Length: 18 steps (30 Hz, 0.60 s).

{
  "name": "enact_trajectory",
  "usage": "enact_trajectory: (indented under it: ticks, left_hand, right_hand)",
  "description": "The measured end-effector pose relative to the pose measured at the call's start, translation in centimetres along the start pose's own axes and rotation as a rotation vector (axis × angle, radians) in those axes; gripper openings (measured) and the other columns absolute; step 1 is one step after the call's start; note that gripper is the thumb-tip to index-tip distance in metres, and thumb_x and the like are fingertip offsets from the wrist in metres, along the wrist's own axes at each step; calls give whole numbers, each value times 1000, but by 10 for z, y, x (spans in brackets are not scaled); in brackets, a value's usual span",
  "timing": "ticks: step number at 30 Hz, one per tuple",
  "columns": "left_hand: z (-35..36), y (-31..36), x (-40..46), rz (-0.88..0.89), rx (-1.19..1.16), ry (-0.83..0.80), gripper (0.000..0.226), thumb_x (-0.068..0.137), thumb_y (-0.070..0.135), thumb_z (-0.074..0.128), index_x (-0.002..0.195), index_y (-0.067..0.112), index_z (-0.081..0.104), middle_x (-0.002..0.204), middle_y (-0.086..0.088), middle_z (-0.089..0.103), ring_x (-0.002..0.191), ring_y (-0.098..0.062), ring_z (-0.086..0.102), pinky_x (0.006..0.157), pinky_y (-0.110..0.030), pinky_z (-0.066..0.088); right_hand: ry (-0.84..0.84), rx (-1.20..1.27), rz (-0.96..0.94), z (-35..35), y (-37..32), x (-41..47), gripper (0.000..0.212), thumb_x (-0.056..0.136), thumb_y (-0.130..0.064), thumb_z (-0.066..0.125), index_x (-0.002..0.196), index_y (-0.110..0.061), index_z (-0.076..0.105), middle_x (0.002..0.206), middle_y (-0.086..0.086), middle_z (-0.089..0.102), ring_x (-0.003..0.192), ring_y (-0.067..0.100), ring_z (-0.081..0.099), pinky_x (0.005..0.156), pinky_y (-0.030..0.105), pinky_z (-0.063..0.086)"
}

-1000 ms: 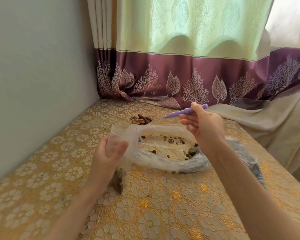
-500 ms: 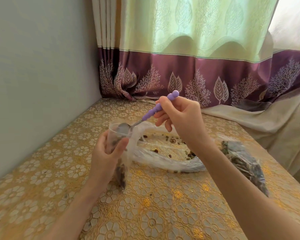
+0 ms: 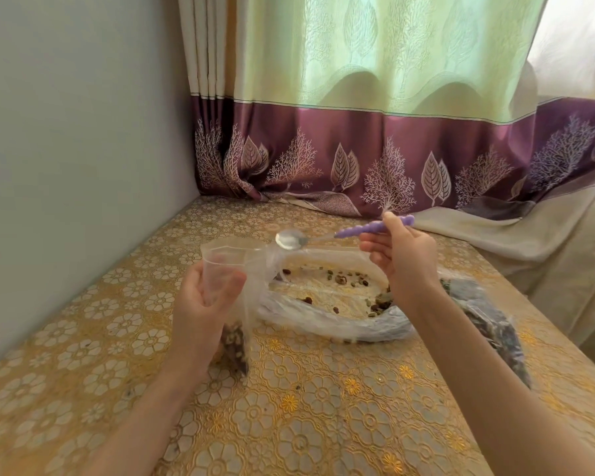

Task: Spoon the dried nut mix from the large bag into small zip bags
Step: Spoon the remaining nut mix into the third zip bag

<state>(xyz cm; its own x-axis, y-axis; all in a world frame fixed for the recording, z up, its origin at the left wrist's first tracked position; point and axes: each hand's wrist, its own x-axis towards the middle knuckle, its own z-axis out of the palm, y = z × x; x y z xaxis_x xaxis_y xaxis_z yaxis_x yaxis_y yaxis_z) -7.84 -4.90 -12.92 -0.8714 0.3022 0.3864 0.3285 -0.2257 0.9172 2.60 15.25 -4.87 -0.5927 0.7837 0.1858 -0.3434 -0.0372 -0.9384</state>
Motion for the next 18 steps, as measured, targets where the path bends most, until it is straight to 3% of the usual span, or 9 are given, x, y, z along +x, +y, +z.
enact_trajectory:
  ticks: [7, 11, 15, 18]
  left_hand:
    - [-1, 5, -1, 23, 1, 11, 71, 50, 77, 68, 106, 36, 55, 102, 12, 68, 92, -10, 67, 78, -42, 57]
    - [-1, 8, -2, 38, -9, 24, 74, 47, 78, 68, 105, 34, 55, 99, 15, 69, 89, -6, 67, 67, -25, 57]
    - [-1, 8, -1, 30, -27, 25, 64, 54, 71, 71, 104, 35, 55, 100, 15, 69, 91, -7, 67, 73, -32, 58]
    - [-1, 8, -2, 38, -20, 24, 72, 49, 76, 69, 106, 34, 55, 100, 15, 69, 91, -6, 67, 70, -28, 58]
  right_hand:
    - [57, -489, -167, -26, 32, 7, 29, 96, -13, 48, 75, 0, 63, 53, -4, 68, 46, 7, 60, 41, 15, 43]
    - [44, -561, -139, -29, 41, 9, 33, 97, -15, 47, 72, -2, 65, 53, -6, 68, 44, 2, 59, 41, 13, 43]
    - [3, -525, -68, -28, 47, 10, 38, 98, -13, 44, 67, -4, 65, 61, 1, 71, 46, 5, 59, 43, 19, 45]
    - [-21, -485, -24, -25, 51, 8, 36, 96, -10, 43, 67, -5, 63, 61, 3, 71, 46, 7, 58, 42, 19, 43]
